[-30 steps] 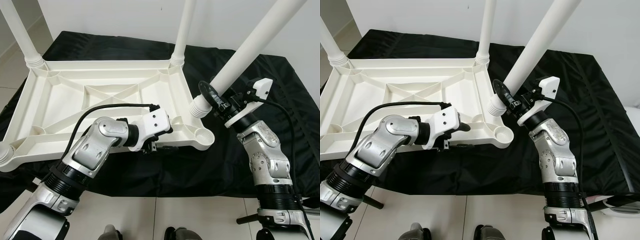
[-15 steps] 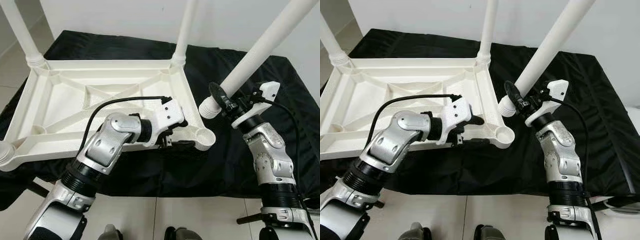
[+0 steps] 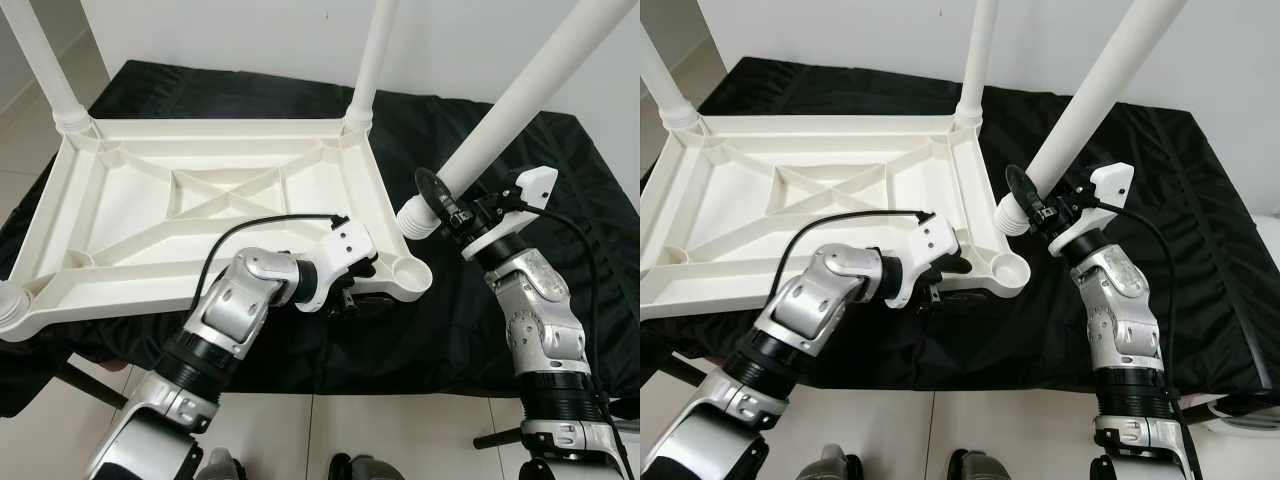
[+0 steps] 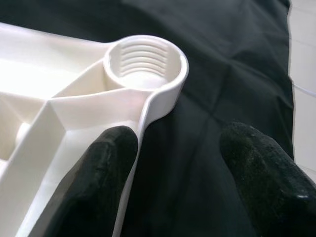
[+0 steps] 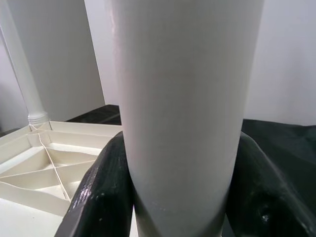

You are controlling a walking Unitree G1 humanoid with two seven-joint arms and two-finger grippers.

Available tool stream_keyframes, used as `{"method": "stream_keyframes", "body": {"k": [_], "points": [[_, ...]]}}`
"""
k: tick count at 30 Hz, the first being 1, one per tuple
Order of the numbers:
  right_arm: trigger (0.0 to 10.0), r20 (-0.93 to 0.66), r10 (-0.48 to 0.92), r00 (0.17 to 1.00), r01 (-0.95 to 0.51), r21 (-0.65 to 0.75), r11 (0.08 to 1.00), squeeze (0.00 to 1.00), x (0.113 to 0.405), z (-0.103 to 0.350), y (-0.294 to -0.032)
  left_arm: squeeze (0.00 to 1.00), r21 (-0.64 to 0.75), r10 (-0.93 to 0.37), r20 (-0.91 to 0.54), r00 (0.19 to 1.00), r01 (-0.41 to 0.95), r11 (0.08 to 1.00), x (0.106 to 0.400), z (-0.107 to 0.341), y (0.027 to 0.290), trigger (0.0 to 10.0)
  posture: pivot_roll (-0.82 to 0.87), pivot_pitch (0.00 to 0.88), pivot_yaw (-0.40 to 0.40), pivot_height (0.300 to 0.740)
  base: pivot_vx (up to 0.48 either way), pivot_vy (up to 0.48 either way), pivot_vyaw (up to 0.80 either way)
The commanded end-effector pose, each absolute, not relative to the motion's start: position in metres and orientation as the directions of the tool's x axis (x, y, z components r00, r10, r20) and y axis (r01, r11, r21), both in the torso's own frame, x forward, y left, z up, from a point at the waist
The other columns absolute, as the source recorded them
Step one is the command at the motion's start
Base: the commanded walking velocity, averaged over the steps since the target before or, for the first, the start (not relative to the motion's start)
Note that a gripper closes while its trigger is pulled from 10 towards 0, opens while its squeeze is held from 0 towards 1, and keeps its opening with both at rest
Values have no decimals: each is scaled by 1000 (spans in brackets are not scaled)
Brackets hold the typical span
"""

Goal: Building children table

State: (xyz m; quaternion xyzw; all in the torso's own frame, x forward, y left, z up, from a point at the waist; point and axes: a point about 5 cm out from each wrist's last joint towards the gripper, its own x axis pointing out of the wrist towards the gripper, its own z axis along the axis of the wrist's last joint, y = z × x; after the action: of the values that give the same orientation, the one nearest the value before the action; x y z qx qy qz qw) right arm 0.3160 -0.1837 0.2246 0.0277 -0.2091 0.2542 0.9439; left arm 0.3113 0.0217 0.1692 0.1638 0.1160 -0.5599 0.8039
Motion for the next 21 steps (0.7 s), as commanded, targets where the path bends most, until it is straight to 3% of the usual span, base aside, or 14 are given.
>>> {"method": "stream_keyframes", "body": {"k": [1,8,15,17,21], "points": [[10000,434,476,765,-495,-77,865,0,313,232,-183,0,184,-736,-378,562,825,535,325,163,28,10000,8,123,-52,740,0,0,0],[10000,444,480,757,-498,-84,863,0,312,235,-182,0,215,-666,-403,627,773,597,335,160,26,10000,4,123,-50,740,0,0,0],[10000,443,481,757,-498,-86,863,0,312,235,-182,0,221,-669,-413,618,781,584,336,160,26,10000,3,123,-50,740,0,0,0],[10000,440,482,758,-495,-94,864,0,313,235,-184,0,289,-723,-395,567,823,488,328,163,22,10000,0,121,-52,740,0,0,0],[10000,438,479,760,-492,-95,866,0,313,235,-186,0,321,-774,-361,520,849,420,320,167,20,10000,0,119,-52,740,0,0,0]]}}
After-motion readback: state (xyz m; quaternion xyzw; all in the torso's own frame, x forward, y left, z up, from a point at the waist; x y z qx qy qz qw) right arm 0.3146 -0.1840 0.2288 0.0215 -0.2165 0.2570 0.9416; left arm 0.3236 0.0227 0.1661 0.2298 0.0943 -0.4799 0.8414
